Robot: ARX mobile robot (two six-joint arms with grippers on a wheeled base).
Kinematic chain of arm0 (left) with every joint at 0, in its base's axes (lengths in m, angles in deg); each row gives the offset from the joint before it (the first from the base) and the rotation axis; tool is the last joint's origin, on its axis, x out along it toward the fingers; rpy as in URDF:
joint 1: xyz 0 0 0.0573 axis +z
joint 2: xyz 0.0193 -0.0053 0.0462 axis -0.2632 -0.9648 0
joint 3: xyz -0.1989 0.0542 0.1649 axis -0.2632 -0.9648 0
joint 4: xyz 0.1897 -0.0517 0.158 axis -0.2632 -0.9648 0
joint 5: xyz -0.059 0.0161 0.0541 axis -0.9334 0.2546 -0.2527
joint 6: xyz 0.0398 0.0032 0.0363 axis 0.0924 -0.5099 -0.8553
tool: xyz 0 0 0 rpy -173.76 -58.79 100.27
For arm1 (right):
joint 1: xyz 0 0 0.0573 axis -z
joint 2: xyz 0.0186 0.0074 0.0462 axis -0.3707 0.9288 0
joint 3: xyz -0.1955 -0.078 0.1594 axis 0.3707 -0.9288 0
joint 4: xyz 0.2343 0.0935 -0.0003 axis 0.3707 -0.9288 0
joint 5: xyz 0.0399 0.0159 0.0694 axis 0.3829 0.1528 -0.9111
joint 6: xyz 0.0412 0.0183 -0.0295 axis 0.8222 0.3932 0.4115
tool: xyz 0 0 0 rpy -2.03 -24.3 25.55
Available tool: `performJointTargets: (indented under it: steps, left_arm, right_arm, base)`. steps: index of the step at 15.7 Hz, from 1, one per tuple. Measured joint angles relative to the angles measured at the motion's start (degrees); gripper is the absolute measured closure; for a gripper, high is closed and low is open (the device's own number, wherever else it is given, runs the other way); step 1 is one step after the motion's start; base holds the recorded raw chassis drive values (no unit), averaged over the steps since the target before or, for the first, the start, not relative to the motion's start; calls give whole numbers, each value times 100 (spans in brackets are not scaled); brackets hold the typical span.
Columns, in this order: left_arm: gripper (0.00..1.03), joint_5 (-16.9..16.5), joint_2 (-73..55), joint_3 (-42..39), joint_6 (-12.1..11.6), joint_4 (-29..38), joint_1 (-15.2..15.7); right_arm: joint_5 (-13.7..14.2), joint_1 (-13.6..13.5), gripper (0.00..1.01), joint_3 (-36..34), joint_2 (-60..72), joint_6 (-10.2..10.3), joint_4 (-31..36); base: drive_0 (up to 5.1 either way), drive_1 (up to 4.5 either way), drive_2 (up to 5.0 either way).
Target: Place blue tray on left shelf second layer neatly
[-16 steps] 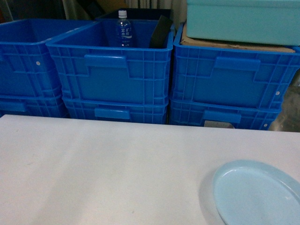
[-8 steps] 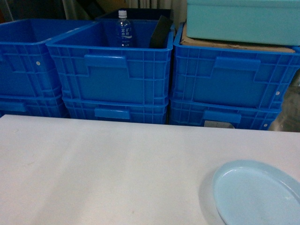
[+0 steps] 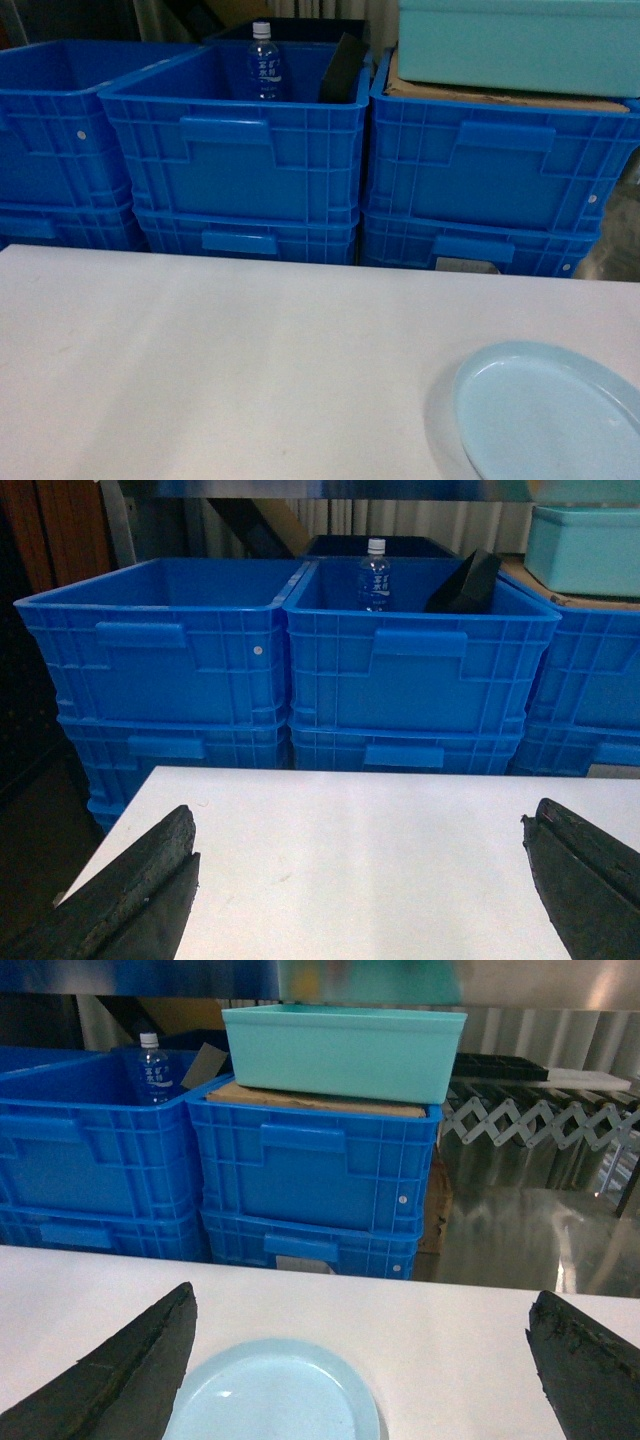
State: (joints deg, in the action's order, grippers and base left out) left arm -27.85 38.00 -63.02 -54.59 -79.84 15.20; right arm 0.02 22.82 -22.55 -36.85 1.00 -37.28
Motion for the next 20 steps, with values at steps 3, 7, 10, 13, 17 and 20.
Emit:
performJointTargets:
  steps: [3, 7, 10, 13, 17, 20]
  left_arm:
    - [5, 2, 0, 0, -2, 0, 0]
    - [5, 0, 0, 0, -2, 0, 0]
    - [5, -2, 0, 0, -2, 0, 0]
    - [5, 0, 0, 0, -2, 0, 0]
    - [5, 0, 0, 0, -2, 0, 0]
    - [5, 0, 0, 0, -2, -2, 0]
  right_arm:
    - [-181, 57, 3, 61, 339, -9, 168]
    - [-599, 313, 3, 898, 2463, -96, 1585]
    - [-1023, 396, 3, 1484, 4343, -457, 1982]
    - [-1215, 732, 3, 2173, 6354, -881, 2304]
    - [-1449, 789, 3, 3121, 8850, -1281, 2022]
    - [-1480, 789, 3, 3252, 9567, -1338, 2004]
  base:
    - [0, 0, 0]
    - [0, 0, 0]
    - [0, 0, 0]
    - [0, 0, 0]
    - [0, 0, 0]
    - [0, 0, 0]
